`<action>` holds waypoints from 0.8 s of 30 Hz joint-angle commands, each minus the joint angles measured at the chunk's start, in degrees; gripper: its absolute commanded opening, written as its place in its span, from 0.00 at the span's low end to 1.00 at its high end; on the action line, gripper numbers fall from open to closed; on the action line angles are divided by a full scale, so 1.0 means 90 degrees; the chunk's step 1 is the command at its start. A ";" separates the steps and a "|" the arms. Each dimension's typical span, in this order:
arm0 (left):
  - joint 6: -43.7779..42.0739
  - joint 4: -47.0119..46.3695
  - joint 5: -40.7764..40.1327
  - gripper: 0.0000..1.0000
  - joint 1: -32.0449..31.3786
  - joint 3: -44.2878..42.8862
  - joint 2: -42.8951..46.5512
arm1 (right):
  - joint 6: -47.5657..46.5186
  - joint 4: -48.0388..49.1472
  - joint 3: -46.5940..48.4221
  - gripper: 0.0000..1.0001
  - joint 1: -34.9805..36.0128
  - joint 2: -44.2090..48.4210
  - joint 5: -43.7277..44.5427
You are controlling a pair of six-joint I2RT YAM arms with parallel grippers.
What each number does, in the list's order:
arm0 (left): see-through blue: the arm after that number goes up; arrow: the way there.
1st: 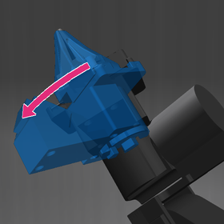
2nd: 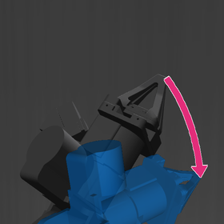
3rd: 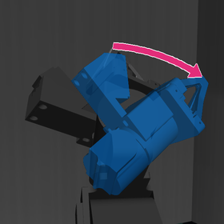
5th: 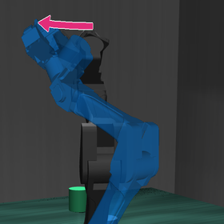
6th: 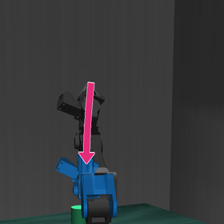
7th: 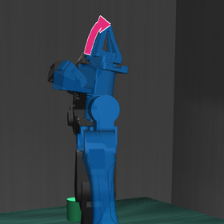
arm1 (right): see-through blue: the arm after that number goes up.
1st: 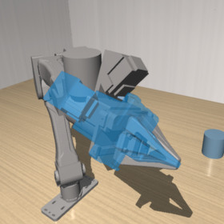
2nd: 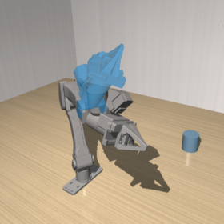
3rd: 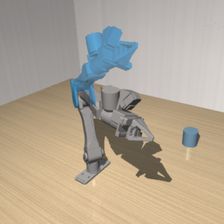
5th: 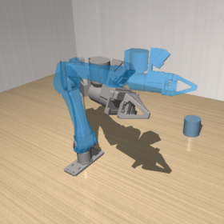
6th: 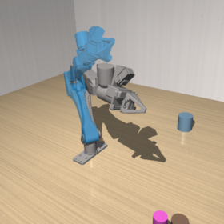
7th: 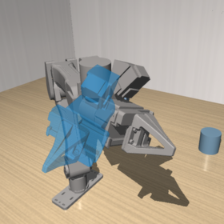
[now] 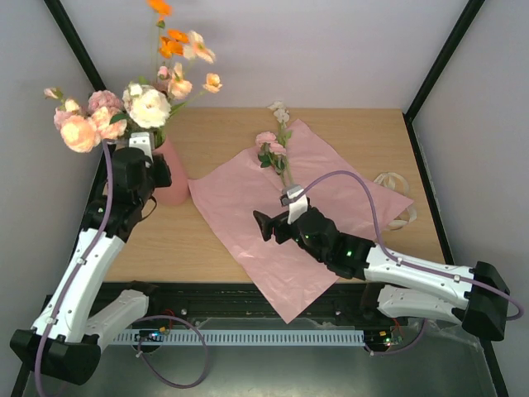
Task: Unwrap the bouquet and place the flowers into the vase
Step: Insert the fake flower into the vase, then pick up the fake flower from the wrapping paper.
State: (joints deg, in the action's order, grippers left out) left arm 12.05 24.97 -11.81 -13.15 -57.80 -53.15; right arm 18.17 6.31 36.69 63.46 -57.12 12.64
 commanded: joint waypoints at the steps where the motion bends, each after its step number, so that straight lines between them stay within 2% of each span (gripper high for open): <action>1: 0.0165 0.0257 0.0519 0.32 0.0017 0.0056 0.0287 | -0.0018 -0.0369 0.0035 0.99 0.0022 -0.0181 0.0713; 7: 0.0105 0.0286 0.1086 0.38 0.0016 0.0225 0.0579 | -0.0028 -0.0577 0.0163 0.99 0.0017 -0.0487 0.1170; 10: 0.0132 0.0284 0.1457 0.44 0.0016 0.0304 0.0707 | 0.0027 -0.0788 0.0308 0.99 -0.0060 -0.0741 0.1481; 13: 0.0040 0.0182 0.2248 0.57 0.0014 0.0467 0.0828 | -0.0007 -0.1047 0.0564 0.99 -0.0295 -0.1153 0.1577; 15: 0.0071 -0.0010 0.2832 0.71 0.0010 0.0677 0.0979 | -0.0047 -0.1224 0.0781 0.99 -0.0546 -0.1533 0.1583; 19: 0.0331 -0.0599 0.3646 0.89 0.0009 0.1211 0.1283 | -0.0061 -0.1279 0.0998 1.00 -0.1013 -0.2037 0.1292; 20: 0.0420 -0.0696 0.3811 0.97 0.0006 0.1310 0.1328 | -0.0055 -0.1289 0.1051 0.98 -0.1104 -0.2150 0.1231; 24: 0.0487 -0.0757 0.4219 1.00 0.0006 0.1517 0.1382 | -0.0038 -0.1252 0.1162 0.89 -0.1388 -0.2685 0.1107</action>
State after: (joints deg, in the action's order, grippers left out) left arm 14.98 21.58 18.63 -13.17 -45.47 -41.56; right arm 18.11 -2.83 45.30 52.86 -77.84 23.16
